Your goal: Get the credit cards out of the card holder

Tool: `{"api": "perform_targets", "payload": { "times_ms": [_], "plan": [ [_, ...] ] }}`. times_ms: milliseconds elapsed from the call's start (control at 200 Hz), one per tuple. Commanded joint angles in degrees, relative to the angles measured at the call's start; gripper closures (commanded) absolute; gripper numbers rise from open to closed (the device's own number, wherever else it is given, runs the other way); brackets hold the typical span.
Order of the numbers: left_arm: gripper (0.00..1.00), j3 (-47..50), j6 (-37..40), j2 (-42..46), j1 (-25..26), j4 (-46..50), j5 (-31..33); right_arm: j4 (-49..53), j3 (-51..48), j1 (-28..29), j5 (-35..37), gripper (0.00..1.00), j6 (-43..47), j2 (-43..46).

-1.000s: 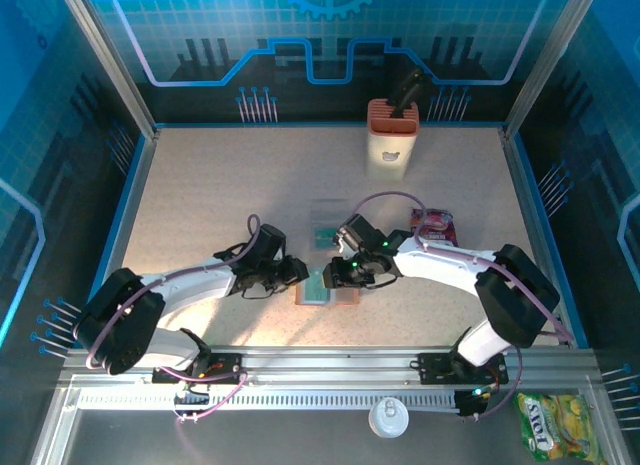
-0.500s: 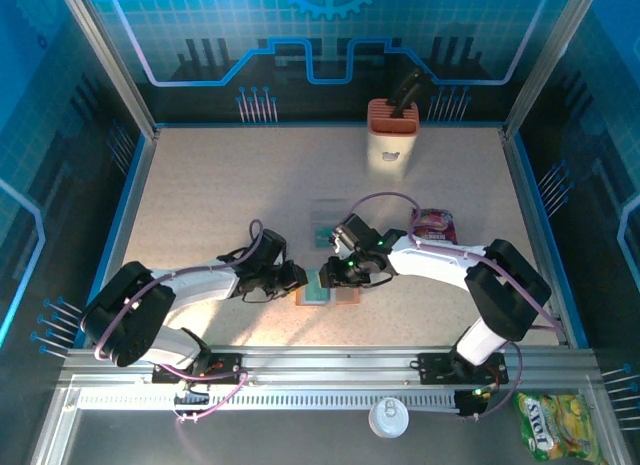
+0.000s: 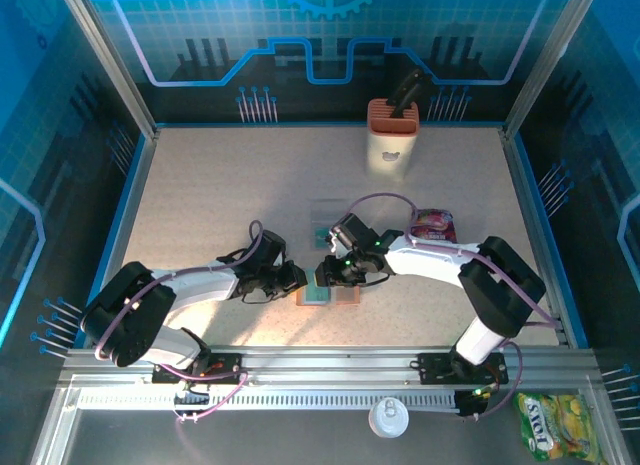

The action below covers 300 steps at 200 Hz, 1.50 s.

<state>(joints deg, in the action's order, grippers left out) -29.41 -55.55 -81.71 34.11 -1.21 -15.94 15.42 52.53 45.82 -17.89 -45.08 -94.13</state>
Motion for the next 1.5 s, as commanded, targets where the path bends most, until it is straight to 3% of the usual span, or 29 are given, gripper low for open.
{"api": "perform_targets", "payload": {
  "times_ms": [0, 405, 1496],
  "plan": [
    [0.81, 0.22, -0.31, -1.1, -0.2, 2.38, -0.14, -1.41, 0.25, 0.1, -1.51, 0.64, -0.72, -1.39],
    [0.81, -0.13, -0.05, -1.33, -0.24, 3.45, 0.3, -5.62, -1.85, -0.99, -3.49, 0.66, -2.11, -3.66],
    [0.82, -1.4, 0.53, -0.55, -0.23, 5.43, 0.62, -3.0, -3.76, -1.7, -0.55, 0.66, -1.5, -0.96]
  ]
}}
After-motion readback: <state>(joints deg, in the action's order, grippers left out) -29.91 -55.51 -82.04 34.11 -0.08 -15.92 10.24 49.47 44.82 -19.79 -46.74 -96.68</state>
